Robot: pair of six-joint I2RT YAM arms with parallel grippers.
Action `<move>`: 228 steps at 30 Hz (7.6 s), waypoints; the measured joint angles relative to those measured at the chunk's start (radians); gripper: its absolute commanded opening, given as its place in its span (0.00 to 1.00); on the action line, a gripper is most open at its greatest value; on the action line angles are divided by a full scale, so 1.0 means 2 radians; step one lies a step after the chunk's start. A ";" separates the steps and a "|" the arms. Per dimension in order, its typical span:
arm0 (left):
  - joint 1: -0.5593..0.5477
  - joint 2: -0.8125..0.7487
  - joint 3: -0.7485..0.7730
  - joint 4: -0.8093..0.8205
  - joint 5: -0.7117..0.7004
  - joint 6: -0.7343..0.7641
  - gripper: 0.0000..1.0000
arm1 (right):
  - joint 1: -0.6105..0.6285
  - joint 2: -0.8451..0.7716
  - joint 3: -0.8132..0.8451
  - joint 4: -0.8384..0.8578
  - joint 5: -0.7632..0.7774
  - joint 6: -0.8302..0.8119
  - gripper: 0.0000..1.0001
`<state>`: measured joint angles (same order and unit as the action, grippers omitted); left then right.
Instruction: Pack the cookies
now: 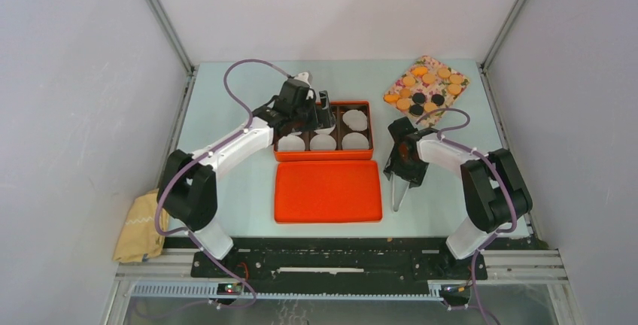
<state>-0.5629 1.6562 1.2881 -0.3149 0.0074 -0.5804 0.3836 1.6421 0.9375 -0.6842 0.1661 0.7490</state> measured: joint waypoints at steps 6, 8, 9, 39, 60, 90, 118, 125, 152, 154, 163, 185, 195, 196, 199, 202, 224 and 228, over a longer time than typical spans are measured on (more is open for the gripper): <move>0.000 0.001 -0.008 0.002 0.000 0.000 0.90 | 0.002 0.000 0.000 0.010 0.002 0.009 0.37; 0.000 0.001 -0.008 0.003 0.001 0.000 0.90 | 0.003 0.000 0.000 0.013 0.003 0.011 0.37; 0.000 0.001 -0.008 0.003 0.001 0.000 0.90 | 0.003 -0.001 -0.001 0.014 0.003 0.011 0.37; 0.083 0.081 0.303 -0.027 0.102 -0.017 0.84 | 0.077 -0.118 0.128 -0.042 -0.053 -0.278 0.38; 0.032 0.106 0.141 0.048 0.195 -0.077 0.84 | 0.077 -0.074 0.183 0.007 -0.127 -0.314 0.37; 0.010 0.100 0.033 0.134 0.187 -0.098 0.84 | 0.089 -0.083 0.221 -0.031 -0.048 -0.314 0.35; 0.008 -0.136 -0.082 -0.040 -0.062 -0.010 0.89 | -0.026 -0.031 0.208 0.018 0.138 -0.292 0.38; 0.008 -0.130 -0.082 -0.039 -0.062 -0.005 0.89 | -0.068 -0.008 0.208 0.020 0.110 -0.276 0.46; 0.008 -0.111 -0.081 -0.034 -0.052 0.002 0.88 | -0.113 0.083 0.243 0.049 0.048 -0.253 0.46; 0.008 -0.108 -0.081 -0.034 -0.050 0.002 0.88 | -0.117 0.091 0.253 0.048 0.047 -0.250 0.46; 0.008 -0.101 -0.081 -0.034 -0.042 0.002 0.88 | -0.124 0.141 0.295 0.041 0.047 -0.245 0.48; 0.008 -0.100 -0.081 -0.030 -0.030 0.002 0.88 | -0.150 0.193 0.357 0.030 0.020 -0.224 0.48; 0.008 -0.100 -0.081 -0.030 -0.028 0.002 0.88 | -0.150 0.204 0.357 0.027 0.016 -0.221 0.28; 0.008 -0.100 -0.081 -0.030 -0.029 0.002 0.88 | -0.150 0.201 0.353 0.031 0.016 -0.220 0.28; 0.009 -0.100 -0.081 -0.032 -0.039 0.002 0.88 | -0.149 0.180 0.333 0.039 0.015 -0.219 0.26; 0.023 -0.101 -0.079 -0.038 -0.036 -0.004 0.88 | -0.144 0.139 0.307 0.040 0.014 -0.218 0.24; 0.155 -0.181 -0.080 -0.041 -0.045 -0.077 0.90 | -0.007 0.068 0.358 0.010 -0.019 -0.231 0.20; 0.171 -0.228 -0.090 -0.046 -0.081 -0.090 0.91 | 0.067 0.076 0.380 0.011 -0.036 -0.238 0.20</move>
<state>-0.2199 1.2007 1.1084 -0.4072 -0.1551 -0.7609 0.5167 1.7939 1.6970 -0.6628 0.0940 0.2733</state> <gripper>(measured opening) 0.902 0.475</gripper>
